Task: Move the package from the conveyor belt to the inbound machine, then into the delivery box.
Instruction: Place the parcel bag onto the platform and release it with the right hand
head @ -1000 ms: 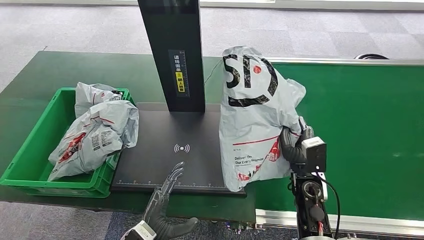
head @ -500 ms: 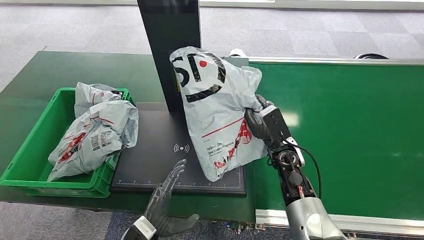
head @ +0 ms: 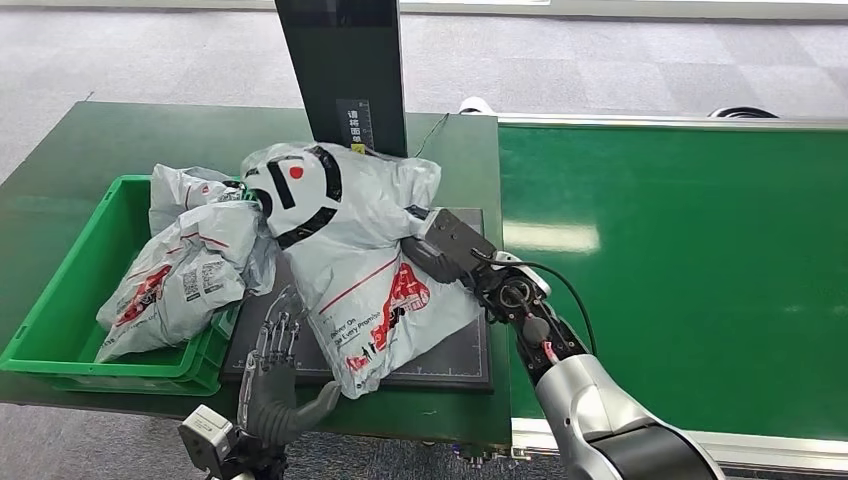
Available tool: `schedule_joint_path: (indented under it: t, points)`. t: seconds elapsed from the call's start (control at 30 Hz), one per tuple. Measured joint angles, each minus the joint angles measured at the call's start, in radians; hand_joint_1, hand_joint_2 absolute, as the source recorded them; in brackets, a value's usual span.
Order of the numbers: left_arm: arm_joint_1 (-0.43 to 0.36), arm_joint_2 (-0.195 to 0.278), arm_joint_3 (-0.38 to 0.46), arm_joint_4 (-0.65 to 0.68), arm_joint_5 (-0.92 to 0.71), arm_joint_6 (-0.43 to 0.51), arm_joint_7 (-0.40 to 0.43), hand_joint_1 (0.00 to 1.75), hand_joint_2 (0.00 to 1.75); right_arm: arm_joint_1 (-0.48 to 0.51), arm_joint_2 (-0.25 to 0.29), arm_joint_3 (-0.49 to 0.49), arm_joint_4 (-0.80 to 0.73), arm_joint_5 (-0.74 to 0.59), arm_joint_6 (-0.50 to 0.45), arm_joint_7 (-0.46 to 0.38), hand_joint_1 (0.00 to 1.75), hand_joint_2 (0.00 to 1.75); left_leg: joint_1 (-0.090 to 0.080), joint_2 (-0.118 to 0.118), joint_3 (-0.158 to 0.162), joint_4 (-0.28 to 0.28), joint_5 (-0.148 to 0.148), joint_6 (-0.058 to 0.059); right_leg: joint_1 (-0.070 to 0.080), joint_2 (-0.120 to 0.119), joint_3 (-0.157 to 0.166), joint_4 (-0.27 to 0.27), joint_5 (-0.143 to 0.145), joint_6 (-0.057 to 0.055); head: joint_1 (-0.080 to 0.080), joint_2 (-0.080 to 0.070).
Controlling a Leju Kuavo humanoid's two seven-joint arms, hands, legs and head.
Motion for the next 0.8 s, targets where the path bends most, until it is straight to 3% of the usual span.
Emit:
schedule_joint_path:
  t: [0.17,0.2,0.33,0.47,0.57,0.7,0.8]
  points:
    - [0.007,-0.012,0.033,-0.006,-0.011,-0.005,0.000,0.00,1.75,-0.012,0.021,0.068,0.050,0.065,0.018,0.116,1.75,1.75,0.000,0.000,0.000,0.000,0.000,0.000,0.000,0.000,0.000,0.000,0.000,0.000,0.000,0.000]
    - [0.009,-0.014,0.039,-0.009,-0.014,-0.007,0.000,0.00,1.75,-0.013,0.024,0.082,0.058,0.077,0.010,0.141,1.68,1.75,0.000,0.000,0.000,0.000,0.000,0.000,0.000,0.000,0.000,0.000,0.000,0.000,0.000,0.000]
    - [0.021,-0.022,0.052,-0.022,-0.018,-0.014,0.010,0.00,1.75,-0.013,0.032,0.123,0.076,0.115,-0.078,0.228,0.00,1.75,0.000,0.000,0.000,0.000,0.000,0.000,0.000,0.000,0.000,0.000,0.000,0.000,0.000,0.000]
    - [0.032,-0.028,0.060,-0.032,-0.024,-0.020,0.021,0.00,1.75,-0.012,0.033,0.138,0.083,0.120,-0.185,0.266,0.00,1.75,0.000,0.000,0.000,0.000,0.000,0.000,0.000,0.000,0.000,0.000,0.000,0.000,0.000,0.000]
    - [0.033,-0.029,0.061,-0.033,-0.026,-0.022,0.022,0.00,1.75,-0.010,0.032,0.137,0.082,0.084,-0.262,0.223,0.00,1.75,0.000,0.000,0.000,0.000,0.000,0.000,0.000,0.000,-0.001,0.000,0.000,0.000,0.000,0.000]
    - [0.032,-0.029,0.061,-0.031,-0.023,-0.016,0.021,0.00,1.75,0.007,0.027,0.095,0.059,-0.041,-0.378,0.081,0.00,1.75,0.000,0.000,0.000,0.000,0.000,0.000,0.000,0.000,-0.001,0.000,0.000,0.000,0.000,0.000]
    - [0.029,-0.029,0.061,-0.023,-0.016,-0.005,0.015,0.00,1.75,0.039,0.021,0.040,0.010,-0.175,-0.395,-0.068,0.00,1.75,0.000,0.000,0.000,0.000,0.000,0.000,0.000,0.000,-0.001,0.000,0.000,0.000,0.000,0.000]
